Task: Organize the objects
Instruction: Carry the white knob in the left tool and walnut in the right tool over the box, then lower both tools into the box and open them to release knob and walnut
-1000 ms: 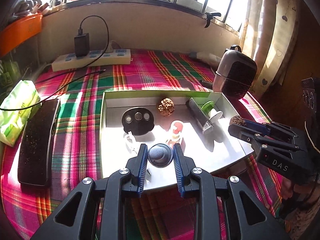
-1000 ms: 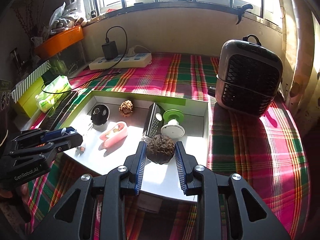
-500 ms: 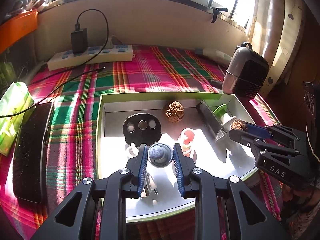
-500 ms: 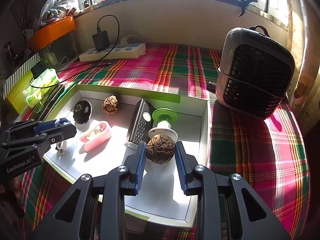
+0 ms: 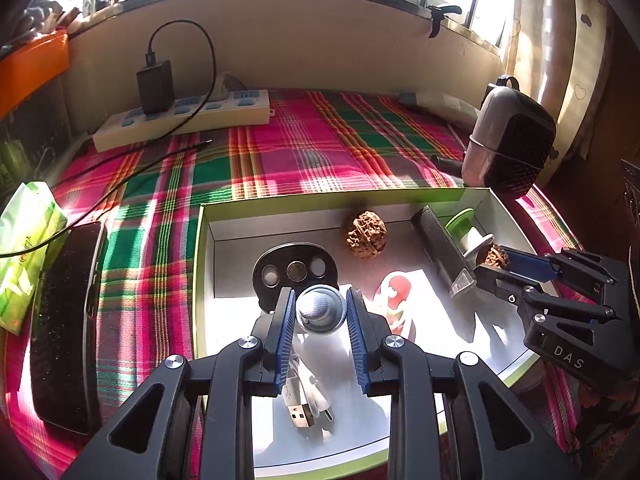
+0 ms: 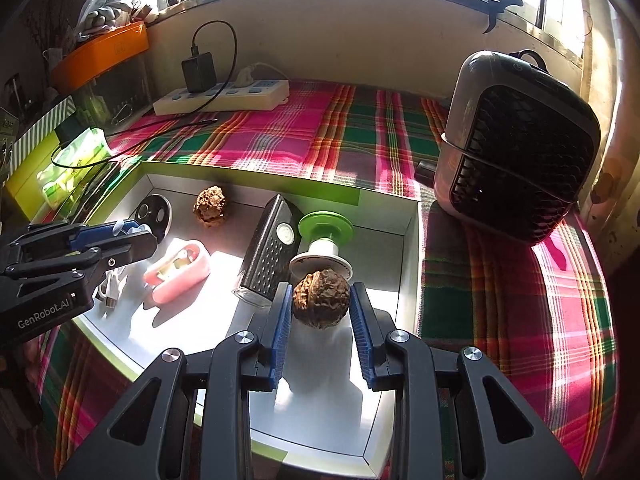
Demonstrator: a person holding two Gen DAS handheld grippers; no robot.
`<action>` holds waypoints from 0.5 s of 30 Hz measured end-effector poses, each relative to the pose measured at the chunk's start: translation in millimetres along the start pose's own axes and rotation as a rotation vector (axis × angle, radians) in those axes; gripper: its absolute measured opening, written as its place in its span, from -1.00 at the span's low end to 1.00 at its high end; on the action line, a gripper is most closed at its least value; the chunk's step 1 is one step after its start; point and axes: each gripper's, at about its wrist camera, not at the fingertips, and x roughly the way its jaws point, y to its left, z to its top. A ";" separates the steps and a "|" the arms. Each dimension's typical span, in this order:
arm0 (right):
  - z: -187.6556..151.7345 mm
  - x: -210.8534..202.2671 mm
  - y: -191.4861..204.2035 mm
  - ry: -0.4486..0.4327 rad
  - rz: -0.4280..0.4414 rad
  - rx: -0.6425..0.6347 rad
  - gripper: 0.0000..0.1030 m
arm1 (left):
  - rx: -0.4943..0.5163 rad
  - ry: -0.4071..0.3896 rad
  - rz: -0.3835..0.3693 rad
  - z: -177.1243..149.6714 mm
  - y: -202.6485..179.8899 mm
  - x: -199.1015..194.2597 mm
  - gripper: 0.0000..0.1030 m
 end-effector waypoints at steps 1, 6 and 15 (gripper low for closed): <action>0.0 0.5 0.6 0.000 -0.001 -0.004 -0.41 | 0.000 0.000 0.002 0.5 0.6 0.7 -0.54; 0.6 2.5 2.1 0.001 0.003 -0.008 -0.41 | 0.012 0.004 0.017 2.0 1.6 5.0 -0.54; 1.8 6.3 5.5 0.000 -0.003 -0.017 -0.41 | 0.033 0.004 0.045 5.4 -0.2 9.7 -0.54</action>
